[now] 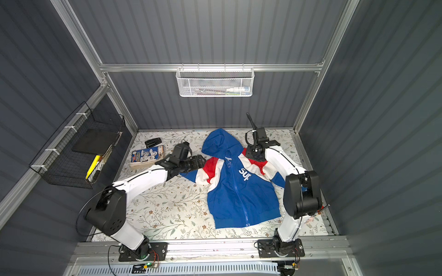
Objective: Unzip the jacket
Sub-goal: Flatten out the jacket at the center of the board.
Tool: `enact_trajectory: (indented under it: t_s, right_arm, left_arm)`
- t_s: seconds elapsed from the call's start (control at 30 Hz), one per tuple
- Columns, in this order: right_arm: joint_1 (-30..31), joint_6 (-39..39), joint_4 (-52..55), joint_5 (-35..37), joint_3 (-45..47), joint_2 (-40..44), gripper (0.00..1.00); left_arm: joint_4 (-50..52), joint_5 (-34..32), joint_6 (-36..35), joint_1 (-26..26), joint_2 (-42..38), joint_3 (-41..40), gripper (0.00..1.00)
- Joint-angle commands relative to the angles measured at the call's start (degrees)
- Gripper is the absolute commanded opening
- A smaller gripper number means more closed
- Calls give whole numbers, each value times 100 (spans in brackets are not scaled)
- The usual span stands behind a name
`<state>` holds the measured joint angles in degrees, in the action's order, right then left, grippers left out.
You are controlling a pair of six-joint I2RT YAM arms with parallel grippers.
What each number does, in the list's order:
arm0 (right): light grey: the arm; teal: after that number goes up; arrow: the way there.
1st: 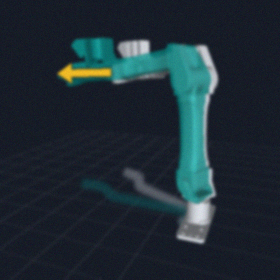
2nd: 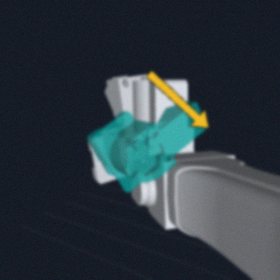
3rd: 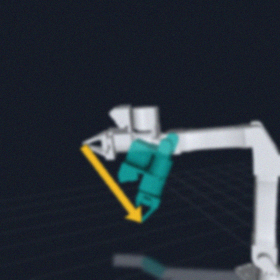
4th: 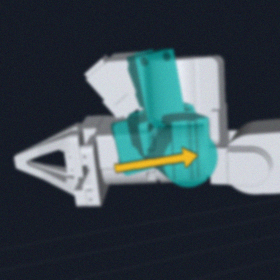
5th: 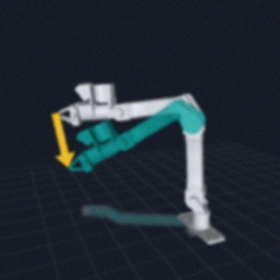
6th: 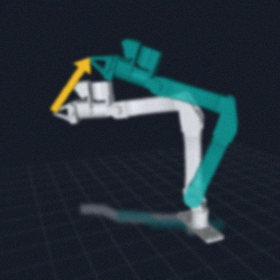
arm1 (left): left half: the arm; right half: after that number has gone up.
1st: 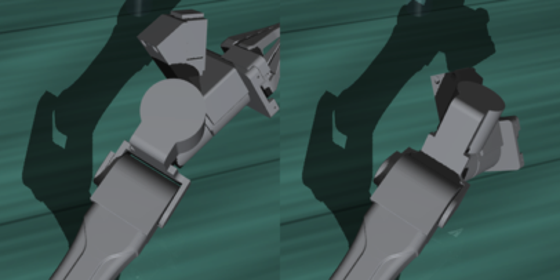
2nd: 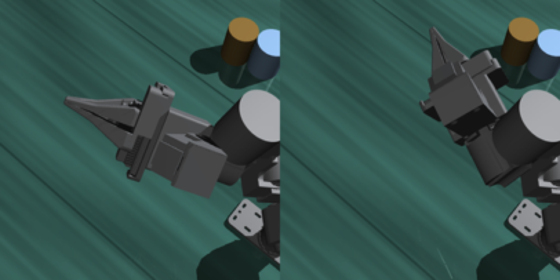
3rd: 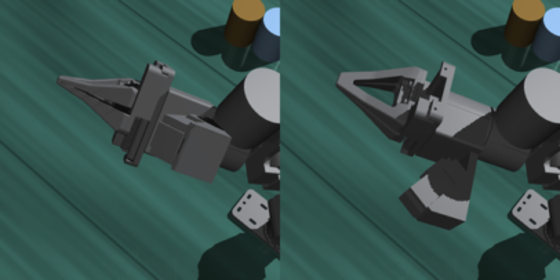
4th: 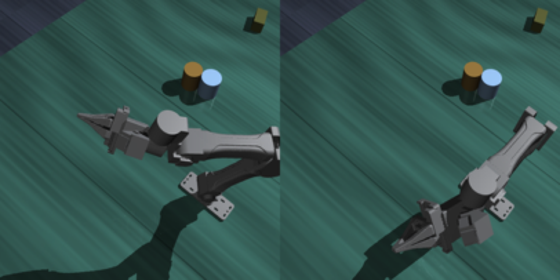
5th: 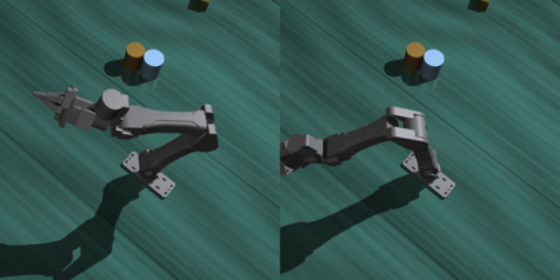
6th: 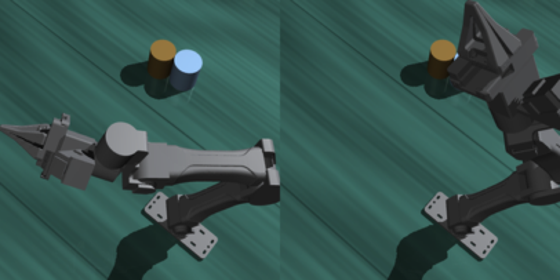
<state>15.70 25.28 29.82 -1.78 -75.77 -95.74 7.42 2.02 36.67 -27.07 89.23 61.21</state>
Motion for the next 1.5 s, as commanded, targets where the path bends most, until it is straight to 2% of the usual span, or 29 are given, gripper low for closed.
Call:
enact_trajectory:
  t_s: [0.0,0.17,0.27,0.53,0.83,1.0,1.13,1.2,1.27,1.37,1.47]
  right_arm:
    - [448,-401,-196,-55,492,324,38]
    - [845,-287,-270,-345,904,648,38]
    - [853,-284,-262,-341,965,723,38]
    - [853,-340,-77,-143,959,893,37]
    - [855,-334,-86,-116,1131,1002,36]
    - [855,-271,-139,-141,1269,1012,36]
    - [855,-265,-50,-74,1279,1021,35]
    - [849,-205,-63,1,1310,1035,35]
    - [855,-149,-72,62,1328,1022,34]
    - [855,-111,-22,150,1274,890,34]
    - [847,-42,220,313,1111,686,34]
  left_arm:
    - [318,-277,-160,672,-113,-405,80]
    - [221,-71,-484,1467,293,-384,72]
    - [-36,69,-510,1727,560,-337,68]
    - [95,-49,-652,1819,1393,79,56]
    - [-247,261,-637,1836,1689,178,55]
    - [-276,290,-649,1836,1843,309,50]
    - [-255,351,-651,1836,1983,399,39]
    - [-187,323,-652,1837,1983,411,25]
    - [-83,206,-668,1837,1932,423,2]
    - [275,-287,-571,1836,1690,376,0]
    - [807,-999,-138,1841,1142,177,0]
